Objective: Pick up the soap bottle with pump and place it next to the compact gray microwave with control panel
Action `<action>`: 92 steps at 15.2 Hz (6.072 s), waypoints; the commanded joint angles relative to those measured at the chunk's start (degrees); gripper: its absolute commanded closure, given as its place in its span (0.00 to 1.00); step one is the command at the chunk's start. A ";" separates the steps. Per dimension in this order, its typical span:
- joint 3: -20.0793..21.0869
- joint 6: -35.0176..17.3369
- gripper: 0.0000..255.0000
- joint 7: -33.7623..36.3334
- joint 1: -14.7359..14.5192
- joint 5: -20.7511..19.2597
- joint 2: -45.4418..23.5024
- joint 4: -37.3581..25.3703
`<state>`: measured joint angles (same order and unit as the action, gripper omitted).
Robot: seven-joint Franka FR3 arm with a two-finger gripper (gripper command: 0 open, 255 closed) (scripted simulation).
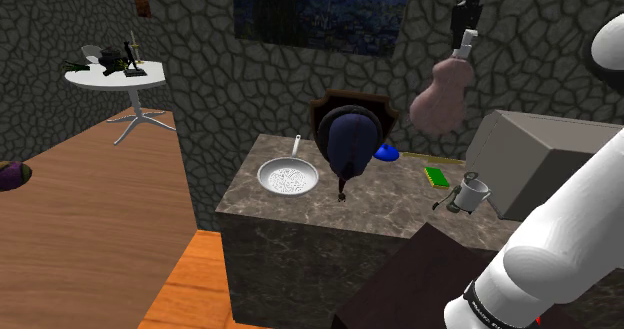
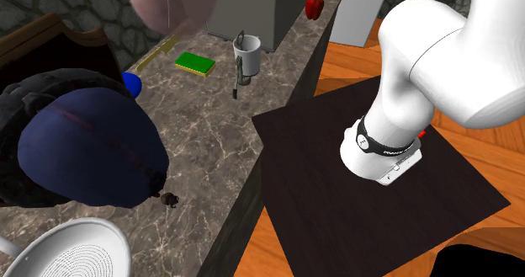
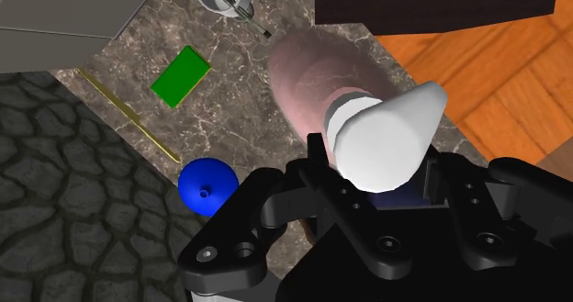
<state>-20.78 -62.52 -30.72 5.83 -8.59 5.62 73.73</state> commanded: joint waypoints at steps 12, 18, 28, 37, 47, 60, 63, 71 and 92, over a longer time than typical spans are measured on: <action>-4.26 20.44 1.00 -8.00 6.87 7.65 -20.08 -39.81; -5.06 13.67 1.00 -11.86 5.28 0.84 -7.53 -21.84; -10.18 9.59 1.00 -24.57 9.71 -5.85 2.37 -10.90; -19.75 7.01 1.00 -40.06 14.73 -8.01 2.87 -10.97; -38.50 4.83 1.00 -65.67 29.30 5.85 -12.02 -22.25; -29.01 -7.25 1.00 -53.63 21.92 -9.75 6.01 2.15; -27.32 -9.50 1.00 -51.66 22.15 -11.40 8.75 6.72; -24.71 -15.21 1.00 -47.81 23.14 -14.25 14.15 17.31; -24.35 -29.71 1.00 -42.05 25.50 -18.42 21.22 38.52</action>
<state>-44.99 -91.52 -72.95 31.30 -26.91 26.75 111.54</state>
